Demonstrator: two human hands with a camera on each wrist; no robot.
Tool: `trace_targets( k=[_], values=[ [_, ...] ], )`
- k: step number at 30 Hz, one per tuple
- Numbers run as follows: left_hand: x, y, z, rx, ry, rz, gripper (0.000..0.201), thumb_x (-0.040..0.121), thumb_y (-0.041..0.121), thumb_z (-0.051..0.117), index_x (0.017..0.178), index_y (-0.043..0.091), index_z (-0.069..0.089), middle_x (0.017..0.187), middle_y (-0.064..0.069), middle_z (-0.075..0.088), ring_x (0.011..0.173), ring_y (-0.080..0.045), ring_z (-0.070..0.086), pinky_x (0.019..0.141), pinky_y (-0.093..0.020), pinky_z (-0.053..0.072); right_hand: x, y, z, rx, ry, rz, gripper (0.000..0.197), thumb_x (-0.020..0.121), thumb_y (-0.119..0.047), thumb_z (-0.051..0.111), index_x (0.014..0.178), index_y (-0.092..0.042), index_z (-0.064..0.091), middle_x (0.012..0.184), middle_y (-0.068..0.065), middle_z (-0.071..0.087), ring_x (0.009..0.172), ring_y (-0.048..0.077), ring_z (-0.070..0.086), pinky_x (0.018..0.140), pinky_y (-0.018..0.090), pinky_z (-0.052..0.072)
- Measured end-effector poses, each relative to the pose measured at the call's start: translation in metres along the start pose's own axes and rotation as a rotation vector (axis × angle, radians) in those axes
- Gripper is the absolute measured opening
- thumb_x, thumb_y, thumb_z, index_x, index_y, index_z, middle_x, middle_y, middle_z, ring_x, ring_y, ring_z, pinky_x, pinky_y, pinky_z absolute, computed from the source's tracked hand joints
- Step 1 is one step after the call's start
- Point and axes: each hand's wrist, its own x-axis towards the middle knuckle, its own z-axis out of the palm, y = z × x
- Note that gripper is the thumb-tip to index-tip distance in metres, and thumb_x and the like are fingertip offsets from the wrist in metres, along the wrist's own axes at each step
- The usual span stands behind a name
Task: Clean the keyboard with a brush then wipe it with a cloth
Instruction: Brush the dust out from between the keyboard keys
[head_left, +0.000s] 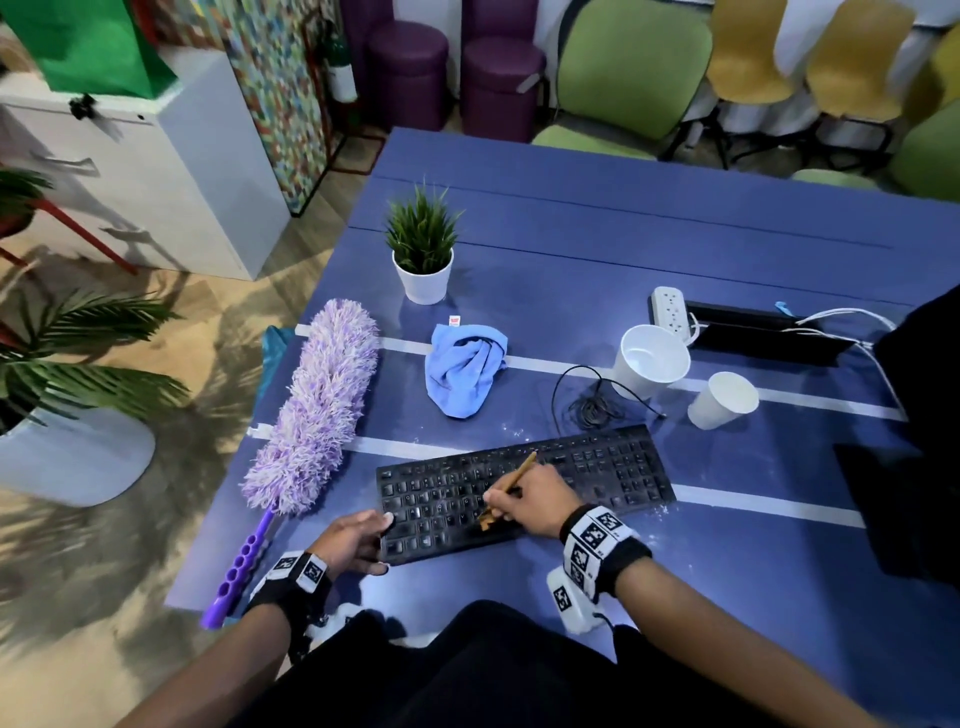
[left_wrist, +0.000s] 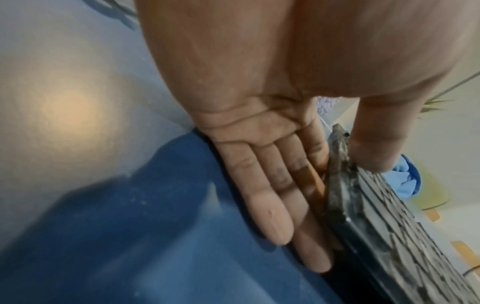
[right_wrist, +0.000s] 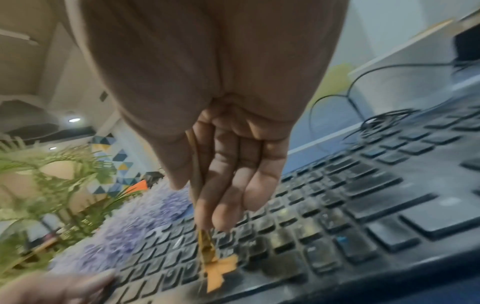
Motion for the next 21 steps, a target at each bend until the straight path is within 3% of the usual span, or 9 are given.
trace_targets(
  k=[5,8,10,13,15,16,18,20,21],
  values=[
    [-0.006,0.01,-0.002,0.076,-0.049,0.079,0.019,0.091,0.015,0.058,0.11,0.014,0.061,0.099,0.001,0.073,0.083,-0.017,0.066,0.063,-0.029,0.056,0.003,0.013,-0.009,-0.09,0.055,0.011,0.029,0.082,-0.039,0.06,0.078,-0.016,0.077,0.086,-0.004,0.075,0.083,0.009,0.067,0.086,0.026,0.053],
    [-0.009,0.017,-0.004,0.166,-0.023,0.139,0.02,0.09,0.023,0.062,0.11,0.022,0.061,0.092,0.016,0.073,0.094,-0.013,0.062,0.071,-0.028,0.048,-0.002,0.015,-0.018,-0.087,0.103,0.001,0.028,0.088,-0.035,0.059,0.079,-0.016,0.077,0.089,-0.003,0.075,0.087,0.011,0.065,0.091,0.025,0.049],
    [-0.016,0.026,0.0,0.194,-0.012,0.162,0.015,0.089,0.026,0.062,0.103,0.031,0.06,0.08,0.03,0.07,0.092,-0.008,0.06,0.07,-0.024,0.043,-0.008,0.002,-0.012,-0.063,0.063,-0.073,0.027,0.092,-0.033,0.057,0.087,-0.016,0.077,0.094,-0.002,0.075,0.09,0.011,0.066,0.092,0.024,0.047],
    [-0.014,0.029,-0.001,0.179,-0.014,0.166,0.02,0.092,0.019,0.057,0.099,0.037,0.053,0.064,0.036,0.064,0.082,0.007,0.059,0.066,-0.012,0.044,-0.009,-0.017,0.008,0.03,-0.016,-0.132,0.023,0.091,-0.034,0.059,0.092,-0.02,0.077,0.093,-0.007,0.075,0.084,0.005,0.067,0.085,0.021,0.052],
    [-0.013,0.03,-0.004,0.181,-0.042,0.166,0.025,0.085,0.037,0.066,0.107,0.037,0.054,0.073,0.035,0.066,0.09,0.004,0.062,0.077,-0.017,0.046,-0.004,-0.021,0.012,0.032,-0.021,-0.126,0.025,0.09,-0.035,0.057,0.086,-0.02,0.077,0.093,-0.009,0.075,0.087,0.008,0.066,0.087,0.024,0.051],
    [-0.012,0.03,-0.007,0.176,-0.06,0.165,0.041,0.072,0.051,0.072,0.108,0.037,0.057,0.081,0.032,0.068,0.096,0.001,0.062,0.085,-0.022,0.045,-0.001,-0.018,0.011,0.01,-0.011,-0.121,0.027,0.09,-0.036,0.056,0.081,-0.02,0.076,0.092,-0.009,0.074,0.09,0.012,0.065,0.09,0.026,0.049],
    [-0.013,0.032,-0.008,0.16,-0.093,0.185,0.063,0.051,0.064,0.08,0.104,0.036,0.06,0.087,0.028,0.071,0.092,0.006,0.065,0.085,-0.018,0.046,0.003,-0.01,0.001,-0.045,0.035,-0.084,0.03,0.089,-0.035,0.055,0.075,-0.018,0.075,0.09,-0.008,0.074,0.091,0.016,0.064,0.093,0.028,0.048],
    [-0.016,0.035,-0.006,0.115,-0.114,0.199,0.045,0.067,0.046,0.076,0.105,0.033,0.056,0.077,0.033,0.068,0.079,0.017,0.062,0.079,-0.011,0.047,0.005,0.001,-0.013,-0.054,0.101,-0.008,0.028,0.087,-0.03,0.057,0.07,-0.016,0.074,0.083,-0.005,0.074,0.083,0.012,0.065,0.09,0.026,0.051],
    [-0.014,0.034,-0.004,0.104,-0.115,0.202,0.034,0.08,0.033,0.069,0.11,0.032,0.054,0.078,0.034,0.067,0.08,0.018,0.061,0.087,-0.014,0.046,0.005,0.005,-0.018,-0.042,0.126,0.022,0.026,0.086,-0.029,0.058,0.069,-0.015,0.073,0.08,-0.004,0.073,0.078,0.009,0.065,0.087,0.025,0.052]
  ],
)
